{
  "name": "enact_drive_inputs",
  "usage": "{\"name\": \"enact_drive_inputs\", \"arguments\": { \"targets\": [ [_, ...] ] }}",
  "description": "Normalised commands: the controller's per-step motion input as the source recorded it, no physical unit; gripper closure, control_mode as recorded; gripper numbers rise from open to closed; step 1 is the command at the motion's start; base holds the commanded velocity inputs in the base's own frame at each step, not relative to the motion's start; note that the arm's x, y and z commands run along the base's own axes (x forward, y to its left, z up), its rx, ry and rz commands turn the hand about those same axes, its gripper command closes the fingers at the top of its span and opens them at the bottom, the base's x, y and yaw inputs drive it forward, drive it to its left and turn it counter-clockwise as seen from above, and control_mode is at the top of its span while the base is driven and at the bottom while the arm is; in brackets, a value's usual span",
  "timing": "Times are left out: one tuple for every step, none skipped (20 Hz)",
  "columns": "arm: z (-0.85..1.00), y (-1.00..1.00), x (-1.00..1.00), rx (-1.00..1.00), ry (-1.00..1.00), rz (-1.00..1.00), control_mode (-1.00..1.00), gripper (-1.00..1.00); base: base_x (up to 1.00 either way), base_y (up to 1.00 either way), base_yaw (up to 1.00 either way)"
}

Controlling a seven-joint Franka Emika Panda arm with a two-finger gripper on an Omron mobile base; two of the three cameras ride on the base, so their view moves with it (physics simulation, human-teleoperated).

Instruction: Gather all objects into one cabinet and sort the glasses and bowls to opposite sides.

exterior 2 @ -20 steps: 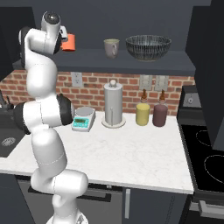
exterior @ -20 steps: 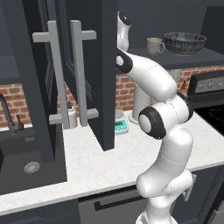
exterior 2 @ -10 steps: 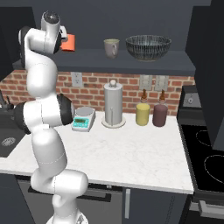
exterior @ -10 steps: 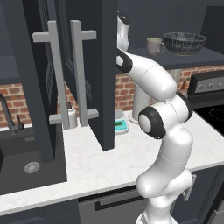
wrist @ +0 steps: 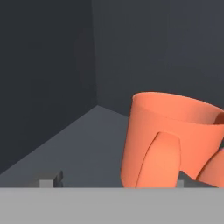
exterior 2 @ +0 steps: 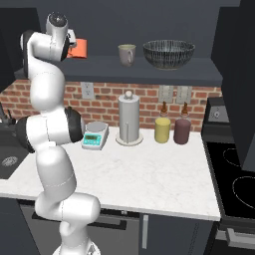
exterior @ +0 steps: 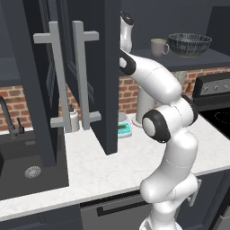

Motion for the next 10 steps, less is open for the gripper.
{"name": "enact_drive_inputs", "arguments": {
  "targets": [
    [0.0, 0.01, -0.1, 0.0, 0.0, 0.0, -1.0, -1.0, 0.0, 0.0, 0.0],
    [-0.04, 0.05, -0.14, 0.0, 0.0, 0.0, -1.0, -1.0, 0.0, 0.0, 0.0],
    [-0.04, 0.03, -0.19, 0.0, 0.0, 0.0, -1.0, -1.0, 0.0, 0.0, 0.0],
    [-0.01, 0.0, -0.22, 0.0, 0.0, 0.0, -1.0, -1.0, 0.0, 0.0, 0.0],
    [0.0, 0.0, -0.22, 0.0, 0.0, 0.0, -1.0, -1.0, 0.0, 0.0, 0.0],
    [0.0, 0.0, -0.25, 0.0, 0.0, 0.0, -1.0, -1.0, 0.0, 0.0, 0.0],
    [0.0, 0.0, -0.29, 0.0, 0.0, 0.0, -1.0, -1.0, 0.0, 0.0, 0.0],
    [0.0, 0.0, -0.29, 0.0, 0.0, 0.0, -1.0, -1.0, 0.0, 0.0, 0.0],
    [0.0, 0.0, -0.29, 0.0, 0.0, 0.0, -1.0, -1.0, 0.0, 0.0, 0.0],
    [0.0, 0.0, -0.31, 0.0, -0.01, 0.0, -1.0, -1.0, 0.0, 0.0, 0.0]
  ]
}}
